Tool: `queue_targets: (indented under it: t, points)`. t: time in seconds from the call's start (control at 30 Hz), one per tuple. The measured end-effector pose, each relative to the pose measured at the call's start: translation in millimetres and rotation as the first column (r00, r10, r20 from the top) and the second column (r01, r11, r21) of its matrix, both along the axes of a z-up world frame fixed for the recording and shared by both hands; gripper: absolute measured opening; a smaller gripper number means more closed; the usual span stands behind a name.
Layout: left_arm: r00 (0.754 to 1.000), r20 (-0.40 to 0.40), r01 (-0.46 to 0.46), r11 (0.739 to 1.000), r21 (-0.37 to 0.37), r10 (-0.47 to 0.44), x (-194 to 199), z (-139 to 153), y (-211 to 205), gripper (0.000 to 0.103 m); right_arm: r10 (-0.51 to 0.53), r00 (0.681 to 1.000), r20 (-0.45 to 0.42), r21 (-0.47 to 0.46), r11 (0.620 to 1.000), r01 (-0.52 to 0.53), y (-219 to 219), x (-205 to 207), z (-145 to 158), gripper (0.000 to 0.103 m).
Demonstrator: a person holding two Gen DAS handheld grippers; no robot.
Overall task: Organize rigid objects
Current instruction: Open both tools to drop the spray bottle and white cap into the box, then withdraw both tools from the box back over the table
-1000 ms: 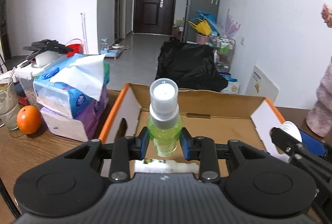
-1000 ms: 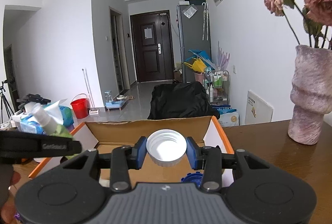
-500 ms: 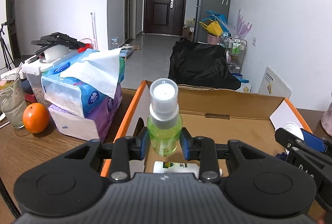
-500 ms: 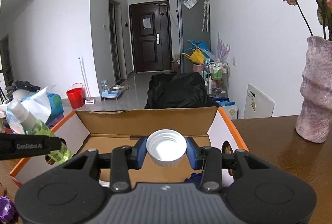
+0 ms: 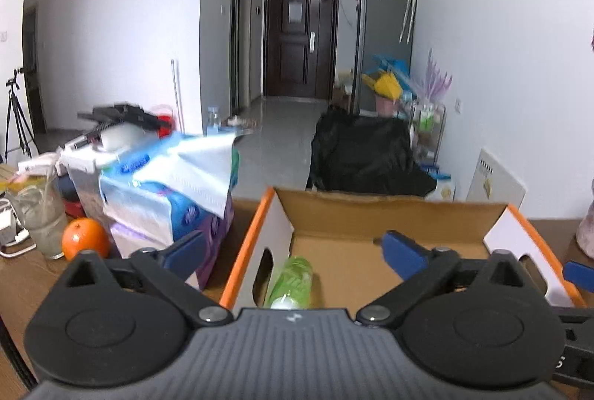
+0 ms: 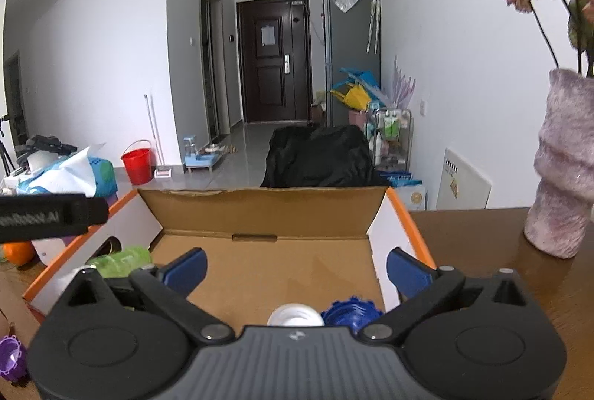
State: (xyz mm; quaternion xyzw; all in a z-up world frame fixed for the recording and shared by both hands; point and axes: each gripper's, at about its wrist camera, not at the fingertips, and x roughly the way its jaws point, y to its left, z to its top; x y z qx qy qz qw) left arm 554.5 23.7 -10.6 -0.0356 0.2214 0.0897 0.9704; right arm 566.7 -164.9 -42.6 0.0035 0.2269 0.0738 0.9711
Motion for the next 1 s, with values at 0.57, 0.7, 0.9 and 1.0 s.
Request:
queue_targets:
  t: [0.57, 0.7, 0.9, 1.0]
  points:
    - [0.998, -0.068, -0.016, 0.997, -0.078, 0.010, 0.8, 9.9, 10.7, 0.103, -0.032, 0.999, 0.011, 0.026, 0.999, 0.032, -11.5, -16.0, 8.5, 0.103]
    - [0.998, -0.067, -0.018, 0.998, -0.053, 0.015, -11.1, 17.1, 8.1, 0.103, -0.028, 0.999, 0.016, 0.029, 0.999, 0.028, -14.6, -28.1, 12.0, 0.103]
    - [0.997, -0.076, -0.022, 0.999, -0.046, 0.018, -32.4, 23.3, 7.6, 0.103, -0.023, 0.999, 0.025, 0.010, 1.000, 0.023, -15.9, -50.1, 15.5, 0.103]
    - [0.997, -0.080, -0.019, 0.999, -0.046, 0.015, -45.4, 25.0, 7.3, 0.103, -0.024, 0.999, 0.025, 0.013, 1.000, 0.024, -20.1, -63.8, 16.9, 0.103]
